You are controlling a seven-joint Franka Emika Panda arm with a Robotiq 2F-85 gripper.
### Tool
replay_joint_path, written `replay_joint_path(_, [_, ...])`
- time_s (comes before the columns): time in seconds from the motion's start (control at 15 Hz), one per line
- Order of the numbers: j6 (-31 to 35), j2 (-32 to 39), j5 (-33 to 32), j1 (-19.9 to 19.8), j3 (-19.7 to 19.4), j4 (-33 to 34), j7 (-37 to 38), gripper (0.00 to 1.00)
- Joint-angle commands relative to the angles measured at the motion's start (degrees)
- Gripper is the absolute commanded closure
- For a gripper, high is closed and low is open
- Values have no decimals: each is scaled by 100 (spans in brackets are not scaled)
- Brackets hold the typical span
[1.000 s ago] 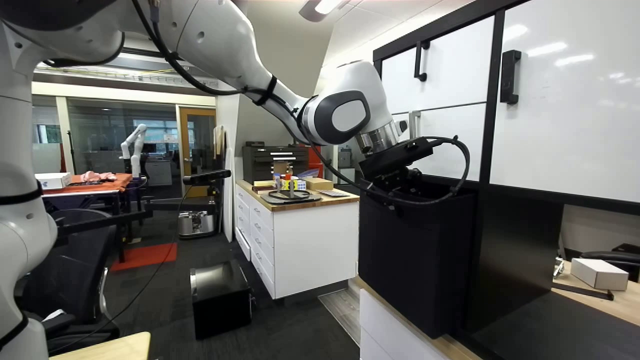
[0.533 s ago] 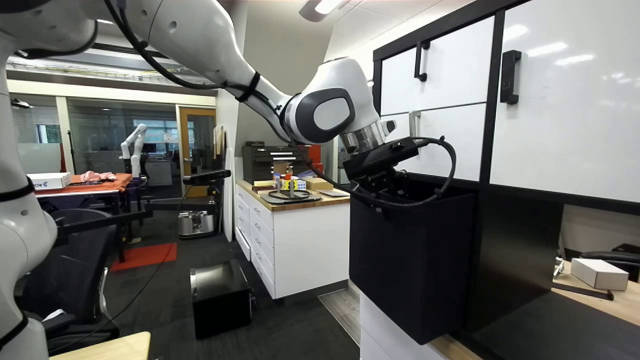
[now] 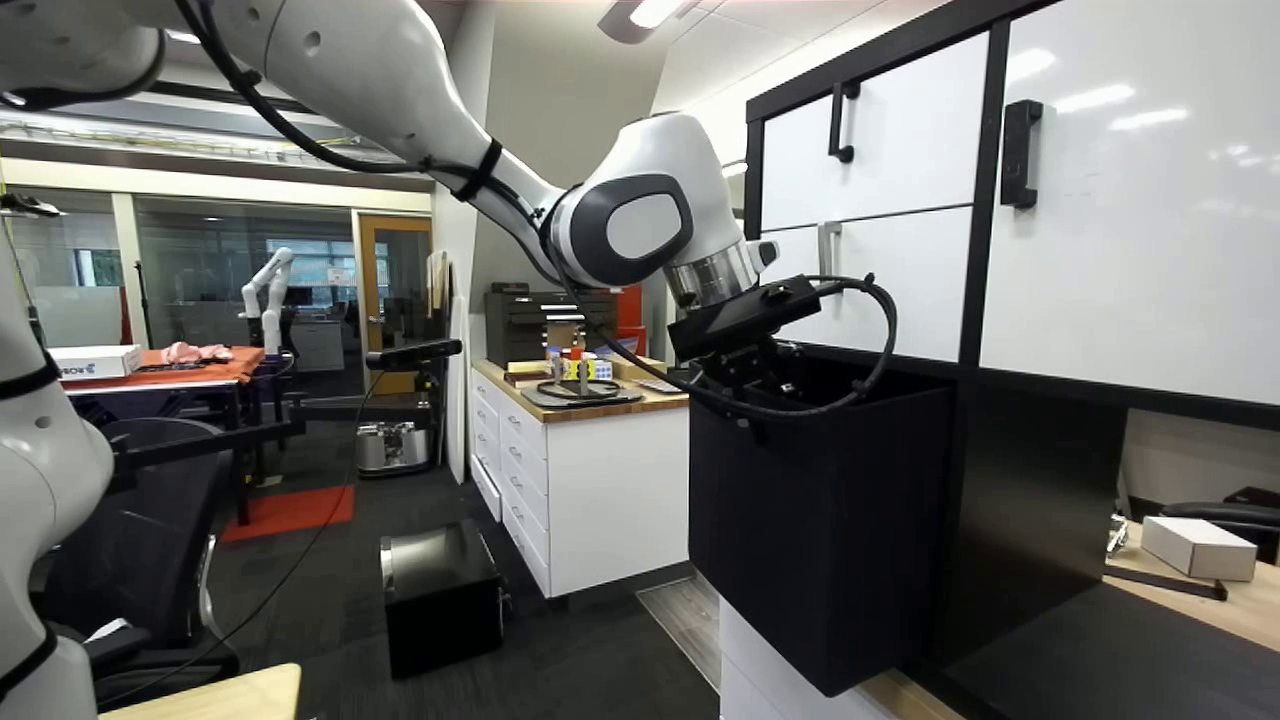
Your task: Pull the storage box under the drawers
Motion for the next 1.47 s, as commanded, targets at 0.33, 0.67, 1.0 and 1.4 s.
replay_joint_path(0.33, [-156, -490, 145, 123, -153, -523, -116, 95])
replay_joint_path(0.67, [112, -1104, 197, 162, -211, -1450, -205, 95])
replay_joint_path(1.0, [354, -1562, 71, 258, -373, -2051, -95, 95])
replay_joint_path(1.4, [482, -1431, -6, 346, -401, -1927, 86, 44])
